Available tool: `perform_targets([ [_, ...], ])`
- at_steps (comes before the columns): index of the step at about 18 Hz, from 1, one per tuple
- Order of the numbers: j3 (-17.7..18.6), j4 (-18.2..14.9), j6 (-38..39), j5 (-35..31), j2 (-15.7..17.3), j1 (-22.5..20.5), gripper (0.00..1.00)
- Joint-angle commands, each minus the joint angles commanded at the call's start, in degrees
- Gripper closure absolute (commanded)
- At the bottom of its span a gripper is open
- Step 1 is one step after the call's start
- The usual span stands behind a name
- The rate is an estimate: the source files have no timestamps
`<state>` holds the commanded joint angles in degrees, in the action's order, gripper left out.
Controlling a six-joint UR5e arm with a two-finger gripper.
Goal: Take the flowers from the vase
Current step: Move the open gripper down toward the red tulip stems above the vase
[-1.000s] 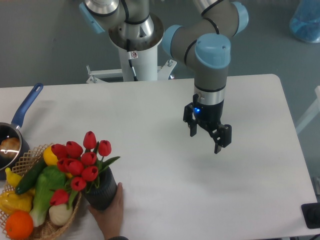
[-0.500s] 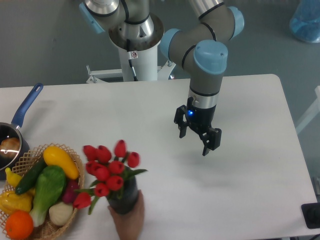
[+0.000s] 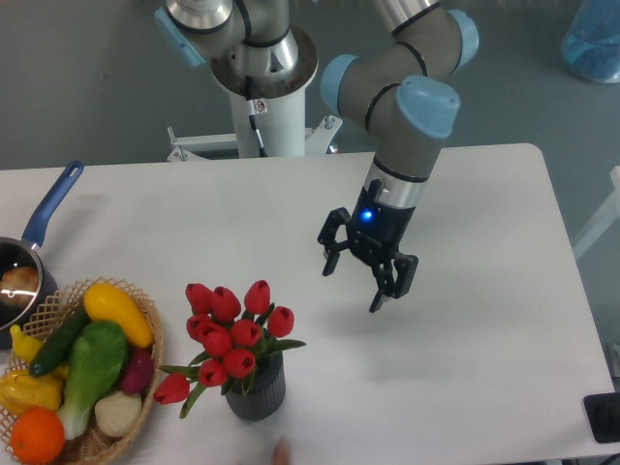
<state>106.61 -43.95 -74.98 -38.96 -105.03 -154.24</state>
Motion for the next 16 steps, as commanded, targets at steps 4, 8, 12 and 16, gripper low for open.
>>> perform_targets([
  [4,0.1,-0.1,0.4,3.8,-0.5,0.6,0.00],
  [8,-0.7,0.0,1.1,8.2,-3.1,3.1,0.00],
  [12,-0.8,0.0,1.1,9.8,-3.4,4.4,0.00],
  [16,-1.3,0.1,1.1,12.6,-4.4,5.7,0.00],
])
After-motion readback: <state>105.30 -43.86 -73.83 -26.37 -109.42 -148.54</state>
